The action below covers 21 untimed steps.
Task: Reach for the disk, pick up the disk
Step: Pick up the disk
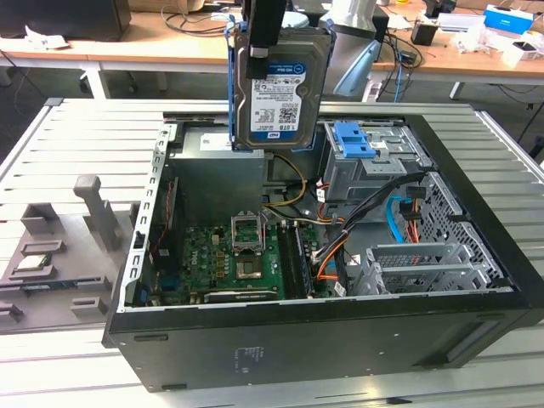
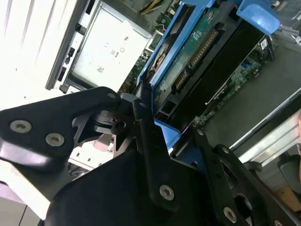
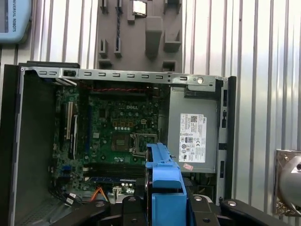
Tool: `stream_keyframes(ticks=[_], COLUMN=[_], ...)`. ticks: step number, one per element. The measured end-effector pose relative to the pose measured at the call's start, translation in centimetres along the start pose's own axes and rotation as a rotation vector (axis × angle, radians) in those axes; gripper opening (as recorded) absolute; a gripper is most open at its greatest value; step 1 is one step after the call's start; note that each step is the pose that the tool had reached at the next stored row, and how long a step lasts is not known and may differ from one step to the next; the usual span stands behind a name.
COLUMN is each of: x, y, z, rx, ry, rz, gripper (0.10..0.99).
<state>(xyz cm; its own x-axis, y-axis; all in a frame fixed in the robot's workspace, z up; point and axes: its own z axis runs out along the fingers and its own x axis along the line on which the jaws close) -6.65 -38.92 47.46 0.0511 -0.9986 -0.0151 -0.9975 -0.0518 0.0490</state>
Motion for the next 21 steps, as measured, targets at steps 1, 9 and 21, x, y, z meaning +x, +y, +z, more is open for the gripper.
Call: stream_keyframes(ticks=[1, 9, 21], x=[0.11, 1.68, 3.59], y=[0.0, 0.05, 0.14], z=[0.0, 0.03, 0.04], rx=[0.001, 0.002, 0.002], ry=[-0.0141, -0.0479, -0.0391], rz=[-0.001, -0.002, -0.002], gripper=[0.369, 0.369, 0.369])
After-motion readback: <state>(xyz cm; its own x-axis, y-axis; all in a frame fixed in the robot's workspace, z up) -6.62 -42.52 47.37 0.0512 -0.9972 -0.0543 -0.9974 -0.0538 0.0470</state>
